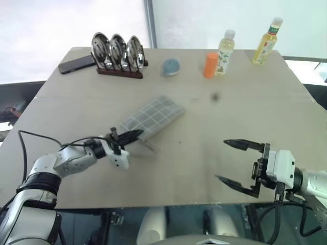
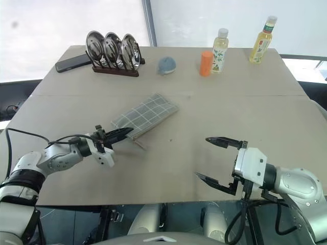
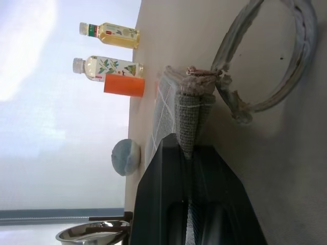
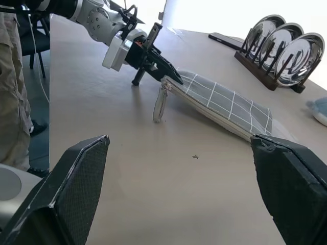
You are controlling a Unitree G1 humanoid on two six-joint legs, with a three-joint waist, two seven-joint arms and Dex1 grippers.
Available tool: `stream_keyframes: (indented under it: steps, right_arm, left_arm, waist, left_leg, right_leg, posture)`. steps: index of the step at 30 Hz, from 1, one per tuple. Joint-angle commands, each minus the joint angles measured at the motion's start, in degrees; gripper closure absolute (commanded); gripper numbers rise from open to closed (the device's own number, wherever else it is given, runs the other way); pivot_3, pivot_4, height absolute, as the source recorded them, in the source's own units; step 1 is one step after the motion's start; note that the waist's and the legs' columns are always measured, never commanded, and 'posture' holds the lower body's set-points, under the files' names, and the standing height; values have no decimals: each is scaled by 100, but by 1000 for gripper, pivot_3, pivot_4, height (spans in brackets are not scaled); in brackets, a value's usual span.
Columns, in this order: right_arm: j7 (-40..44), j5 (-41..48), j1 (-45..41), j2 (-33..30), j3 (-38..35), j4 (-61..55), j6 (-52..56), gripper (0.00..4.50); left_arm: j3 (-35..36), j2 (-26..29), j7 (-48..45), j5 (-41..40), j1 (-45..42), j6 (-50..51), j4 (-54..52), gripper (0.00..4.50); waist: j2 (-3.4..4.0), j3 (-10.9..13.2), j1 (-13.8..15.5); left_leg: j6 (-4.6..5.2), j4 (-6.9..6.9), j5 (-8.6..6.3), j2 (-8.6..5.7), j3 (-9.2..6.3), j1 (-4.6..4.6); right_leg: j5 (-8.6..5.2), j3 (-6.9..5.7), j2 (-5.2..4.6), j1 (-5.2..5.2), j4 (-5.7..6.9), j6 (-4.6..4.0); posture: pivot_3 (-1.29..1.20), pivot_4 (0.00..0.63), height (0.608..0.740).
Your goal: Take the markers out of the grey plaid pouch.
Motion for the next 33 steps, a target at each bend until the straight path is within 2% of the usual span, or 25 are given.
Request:
stream_keyframes:
  steps: [1,16,23,33]
  right_arm:
    - [-78,92,-83,16,19,-140,2,0]
    - [-127,400,-209,-83,-44,-288,270,0]
    - [-120,831,-20,-312,-312,-627,549,0]
    - [-363,1321,400,-338,-588,-1225,729,0]
  left_arm:
    - [-218,91,48,14,7,63,193,4446]
    - [-296,229,-216,-499,305,129,-307,4446]
    - [3,508,-463,-934,1182,285,-1198,4446]
    - [802,968,-449,-935,2437,427,-2402,4446]
  waist:
    - [0,0,1]
    - [-1,1,-6]
    - [-3,1,-97]
    - [-9,2,-87]
  left_leg:
    - [0,0,0,0,0,0]
    - [0,0,0,0,1,-6]
    - [4,-10,2,1,7,-9]
    - [19,-32,11,4,13,-11]
  right_leg:
    - [0,0,0,0,0,0]
    - [0,0,-1,-2,-7,-1]
    - [3,6,-4,-7,-13,-7]
    - [2,11,-5,-26,-14,-8]
  posture:
    - [0,150,740]
    - [0,150,740]
    - [0,150,740]
    - [0,150,740]
